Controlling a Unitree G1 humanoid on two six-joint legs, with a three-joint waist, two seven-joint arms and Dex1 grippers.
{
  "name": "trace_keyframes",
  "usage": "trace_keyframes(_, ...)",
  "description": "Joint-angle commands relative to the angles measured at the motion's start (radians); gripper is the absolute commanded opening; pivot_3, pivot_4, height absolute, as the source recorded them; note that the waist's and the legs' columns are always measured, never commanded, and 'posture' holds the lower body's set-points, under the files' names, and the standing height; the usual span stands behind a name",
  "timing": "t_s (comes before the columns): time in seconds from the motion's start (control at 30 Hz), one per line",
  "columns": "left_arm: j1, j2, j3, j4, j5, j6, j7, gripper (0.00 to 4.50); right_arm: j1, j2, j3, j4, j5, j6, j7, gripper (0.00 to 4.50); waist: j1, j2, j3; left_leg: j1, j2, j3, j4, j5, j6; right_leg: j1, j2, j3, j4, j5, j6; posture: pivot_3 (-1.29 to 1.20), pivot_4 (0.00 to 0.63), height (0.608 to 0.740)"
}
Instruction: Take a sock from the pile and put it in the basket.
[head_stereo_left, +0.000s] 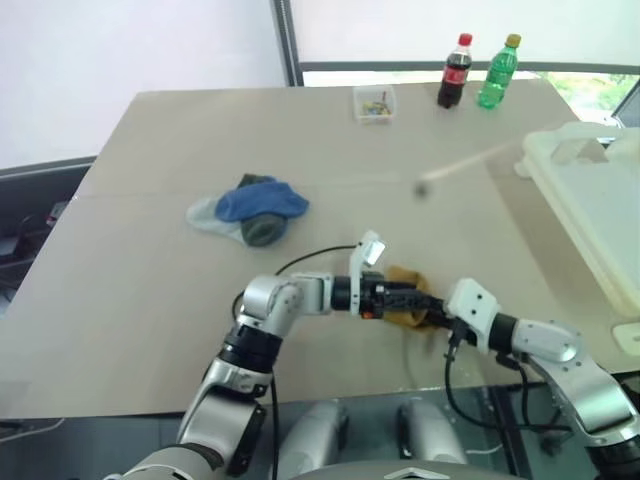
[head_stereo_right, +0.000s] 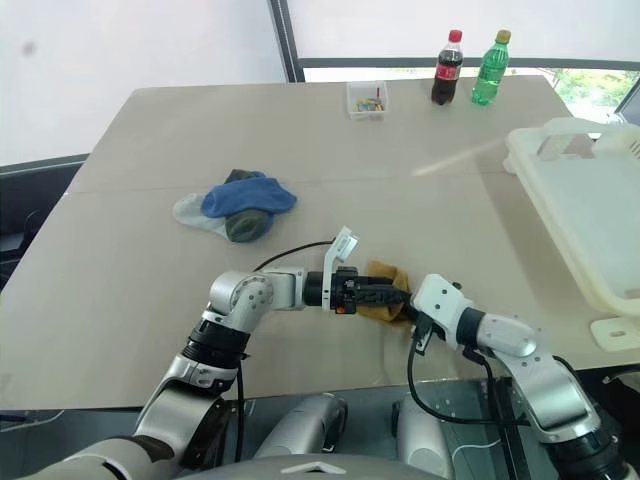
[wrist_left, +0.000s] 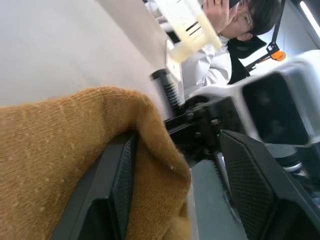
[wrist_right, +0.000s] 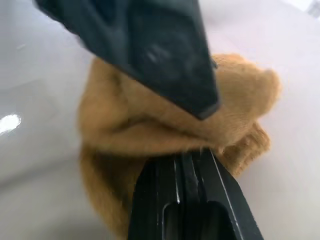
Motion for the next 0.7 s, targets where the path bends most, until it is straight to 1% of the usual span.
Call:
trace_keyframes(0.03, -0.020, -0.021, -0.026, 0.043, 0.007, 0.013, -0.002, 2.75, 0.007, -0.019, -0.069, -0.122, 0.006, 0.017, -0.033, 0.13, 0.000, 0.000, 0.000, 0.000, 0.000, 0.000, 0.000, 0.000, 0.000, 0.000, 0.000, 0.000, 0.000, 0.000, 0.000, 0.00, 0.150, 0.740)
trace_keyframes(0.17, -0.043, -0.044, -0.073, 0.136, 0.057, 0.009, 0.001, 2.75, 0.049, -0.053, -0.139, -0.194, -0.010, 0.061, -0.060, 0.13, 0.003, 0.000, 0.000, 0.000, 0.000, 0.000, 0.001, 0.000, 0.000, 0.000, 0.000, 0.000, 0.000, 0.000, 0.000, 0.00, 0.150, 0.740)
trace_keyframes(0.27, -0.063, -0.061, -0.104, 0.232, 0.116, -0.026, 0.010, 2.75, 0.100, -0.065, -0.191, -0.246, -0.011, 0.096, -0.083, 0.13, 0.015, -0.001, -0.001, 0.000, -0.001, 0.000, 0.001, 0.000, 0.000, 0.001, 0.000, -0.001, 0.000, 0.000, 0.000, 0.00, 0.150, 0.740)
trace_keyframes(0.4, -0.076, -0.057, -0.102, 0.244, 0.123, -0.065, -0.037, 2.75, 0.131, -0.055, -0.215, -0.276, -0.001, 0.122, -0.108, 0.13, 0.025, -0.001, -0.002, 0.001, -0.001, 0.000, 0.001, 0.000, 0.000, 0.002, -0.001, -0.001, 0.000, 0.000, 0.001, 0.00, 0.150, 0.740)
trace_keyframes(0.53, -0.047, 0.002, -0.092, 0.112, 0.123, -0.165, -0.109, 2.75, 0.093, 0.040, -0.244, -0.290, 0.091, 0.218, -0.171, 0.13, 0.021, -0.001, -0.002, 0.000, 0.000, 0.000, 0.001, 0.000, 0.000, 0.001, -0.001, -0.001, 0.000, 0.000, 0.001, 0.00, 0.150, 0.740)
trace_keyframes(0.63, -0.014, 0.066, -0.129, 0.028, 0.164, -0.257, -0.159, 2.75, 0.048, 0.080, -0.218, -0.275, 0.115, 0.248, -0.189, 0.13, 0.008, 0.000, -0.002, 0.000, 0.000, 0.000, 0.001, 0.000, 0.000, 0.000, -0.001, 0.000, 0.001, 0.000, 0.000, 0.00, 0.150, 0.740)
trace_keyframes(0.7, 0.004, 0.095, -0.120, -0.019, 0.158, -0.274, -0.172, 2.75, 0.014, 0.096, -0.184, -0.259, 0.121, 0.262, -0.193, 0.13, -0.001, 0.000, -0.002, 0.000, 0.000, 0.000, 0.000, 0.000, 0.000, 0.000, -0.001, 0.000, 0.001, 0.000, 0.000, 0.00, 0.150, 0.740)
